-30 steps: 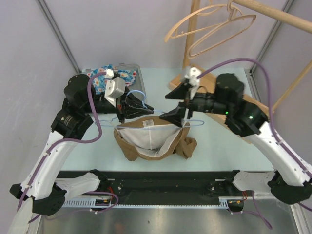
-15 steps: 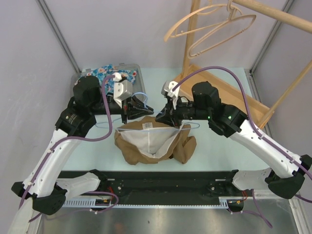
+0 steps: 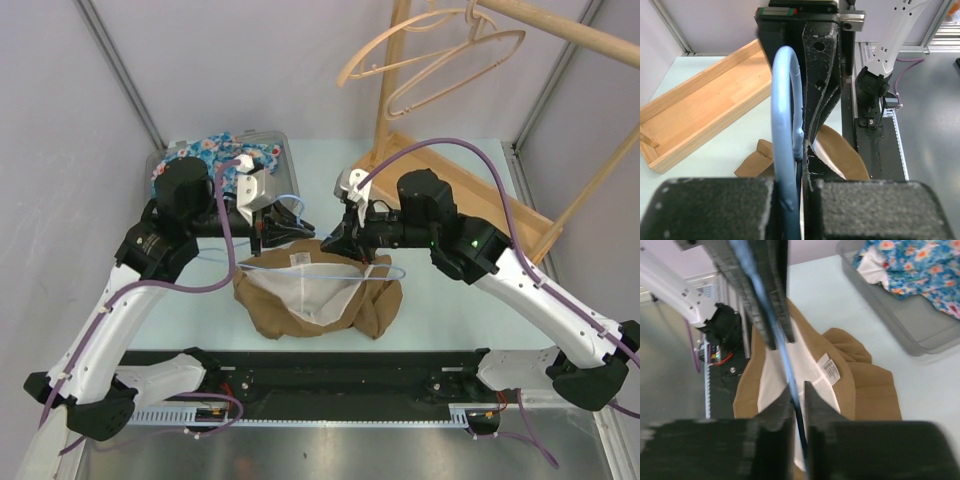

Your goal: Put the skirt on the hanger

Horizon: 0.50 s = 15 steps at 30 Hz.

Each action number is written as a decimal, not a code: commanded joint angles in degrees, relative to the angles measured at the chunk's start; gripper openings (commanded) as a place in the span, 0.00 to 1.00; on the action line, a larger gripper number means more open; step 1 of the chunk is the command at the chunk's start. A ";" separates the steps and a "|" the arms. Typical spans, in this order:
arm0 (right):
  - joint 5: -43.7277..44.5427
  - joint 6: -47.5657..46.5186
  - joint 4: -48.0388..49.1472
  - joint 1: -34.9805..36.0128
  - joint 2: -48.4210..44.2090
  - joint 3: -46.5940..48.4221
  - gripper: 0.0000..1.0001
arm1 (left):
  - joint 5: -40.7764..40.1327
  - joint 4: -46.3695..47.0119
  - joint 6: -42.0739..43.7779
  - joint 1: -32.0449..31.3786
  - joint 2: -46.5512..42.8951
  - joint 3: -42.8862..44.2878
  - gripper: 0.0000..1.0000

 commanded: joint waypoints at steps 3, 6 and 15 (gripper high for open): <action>-2.30 1.73 1.00 -0.38 -0.96 0.19 0.00 | 3.86 1.76 0.53 -0.35 -0.65 -0.39 0.00; 1.29 3.66 1.35 -0.38 -2.45 -0.78 0.00 | -0.35 3.25 -1.31 -0.35 -1.18 -0.74 0.39; 19.48 10.86 2.50 -2.49 -11.76 -7.98 0.00 | -40.47 11.34 -9.84 -0.27 -3.64 -4.96 1.00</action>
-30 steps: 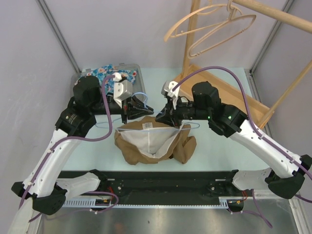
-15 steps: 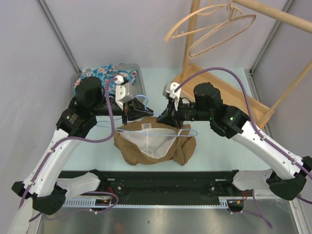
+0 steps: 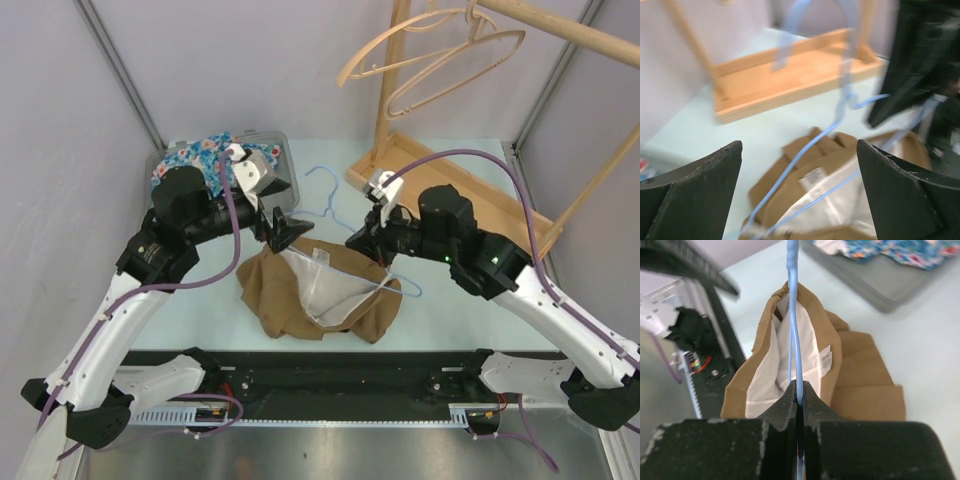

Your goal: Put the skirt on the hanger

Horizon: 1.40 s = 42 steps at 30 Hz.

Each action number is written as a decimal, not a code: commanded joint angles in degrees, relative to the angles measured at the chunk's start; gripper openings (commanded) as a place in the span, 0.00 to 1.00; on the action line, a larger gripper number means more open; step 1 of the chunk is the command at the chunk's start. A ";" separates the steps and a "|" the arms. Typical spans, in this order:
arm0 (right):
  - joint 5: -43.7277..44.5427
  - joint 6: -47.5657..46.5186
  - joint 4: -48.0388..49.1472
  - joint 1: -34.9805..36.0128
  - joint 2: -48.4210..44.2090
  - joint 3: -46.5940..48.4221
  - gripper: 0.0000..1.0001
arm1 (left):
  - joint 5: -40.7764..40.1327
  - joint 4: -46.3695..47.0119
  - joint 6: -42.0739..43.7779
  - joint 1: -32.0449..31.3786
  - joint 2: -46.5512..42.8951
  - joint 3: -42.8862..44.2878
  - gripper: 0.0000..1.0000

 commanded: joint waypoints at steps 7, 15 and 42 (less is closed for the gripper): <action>31.28 8.61 1.00 -5.32 -15.17 -4.16 0.00 | -32.48 11.62 -7.96 -0.07 -1.79 -1.32 1.00; 40.89 8.53 -0.23 -12.45 -23.18 -3.72 0.00 | -32.39 13.72 -8.49 -0.07 -0.65 -1.93 1.00; 64.11 -2.81 7.68 -35.64 2.12 22.29 0.00 | -27.38 15.93 -10.86 -0.42 1.46 -1.58 1.00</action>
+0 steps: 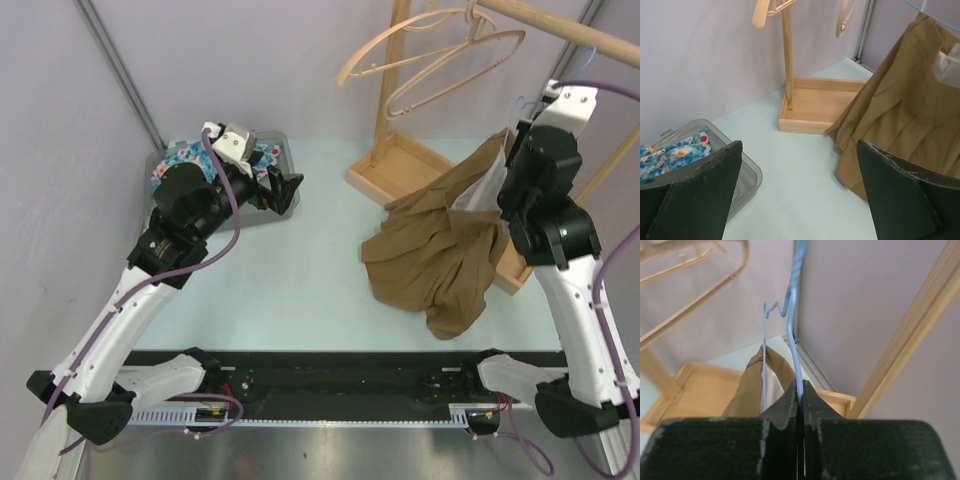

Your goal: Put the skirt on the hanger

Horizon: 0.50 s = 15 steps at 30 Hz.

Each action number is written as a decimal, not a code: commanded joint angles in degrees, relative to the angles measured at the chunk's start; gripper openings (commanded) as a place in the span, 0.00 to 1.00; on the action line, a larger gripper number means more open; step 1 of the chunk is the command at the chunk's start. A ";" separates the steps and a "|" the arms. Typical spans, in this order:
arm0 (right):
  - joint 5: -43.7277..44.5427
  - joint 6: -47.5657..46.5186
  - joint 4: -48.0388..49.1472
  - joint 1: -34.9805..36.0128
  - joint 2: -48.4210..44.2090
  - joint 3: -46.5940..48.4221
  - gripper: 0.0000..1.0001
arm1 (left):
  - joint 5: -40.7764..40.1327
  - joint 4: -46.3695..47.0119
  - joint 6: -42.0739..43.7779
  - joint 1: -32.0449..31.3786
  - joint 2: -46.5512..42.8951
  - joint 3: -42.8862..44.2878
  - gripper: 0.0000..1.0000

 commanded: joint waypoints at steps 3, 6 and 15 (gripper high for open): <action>-2.91 0.58 7.56 -12.65 7.18 10.35 0.00 | 2.12 1.89 -1.81 -0.46 1.36 1.81 1.00; -4.14 0.59 8.35 -15.81 9.12 12.99 0.00 | 2.65 1.80 -1.99 -0.46 2.50 2.69 1.00; -7.40 -0.39 8.97 -20.05 12.91 17.83 0.00 | 3.27 2.51 -2.25 -0.46 5.31 4.27 1.00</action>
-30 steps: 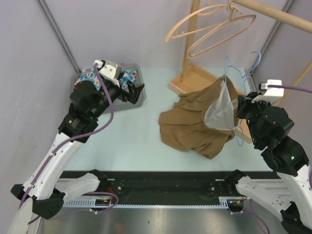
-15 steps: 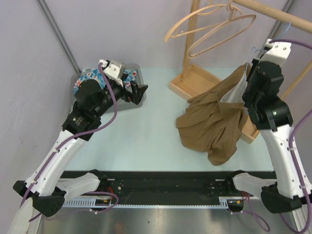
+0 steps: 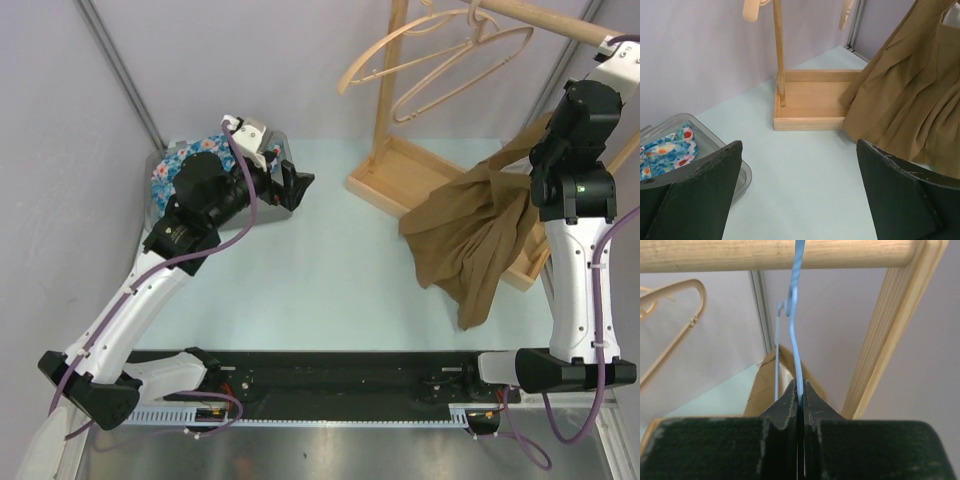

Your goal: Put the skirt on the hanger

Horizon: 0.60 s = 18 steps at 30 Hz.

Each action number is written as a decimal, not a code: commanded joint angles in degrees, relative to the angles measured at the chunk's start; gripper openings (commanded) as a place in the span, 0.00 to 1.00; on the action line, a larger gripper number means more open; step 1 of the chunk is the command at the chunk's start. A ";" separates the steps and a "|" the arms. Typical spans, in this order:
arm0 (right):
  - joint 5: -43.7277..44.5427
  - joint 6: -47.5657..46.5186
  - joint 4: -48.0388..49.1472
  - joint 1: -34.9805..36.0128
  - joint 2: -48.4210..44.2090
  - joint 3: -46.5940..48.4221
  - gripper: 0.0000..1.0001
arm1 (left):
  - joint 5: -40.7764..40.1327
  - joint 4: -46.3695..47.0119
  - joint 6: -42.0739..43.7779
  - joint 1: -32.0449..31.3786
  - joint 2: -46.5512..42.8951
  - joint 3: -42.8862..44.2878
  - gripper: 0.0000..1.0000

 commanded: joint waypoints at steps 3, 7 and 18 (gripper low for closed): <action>-1.96 0.21 7.84 -1.23 0.01 2.75 0.00 | 0.95 2.66 -0.83 -0.40 0.68 2.83 1.00; -2.31 2.31 5.99 -3.76 0.72 0.90 0.00 | 1.04 2.92 -0.83 -0.40 1.03 2.74 1.00; -10.31 7.42 2.39 -10.81 -0.51 -3.23 0.00 | 1.48 3.45 -1.01 -0.40 1.12 1.87 0.99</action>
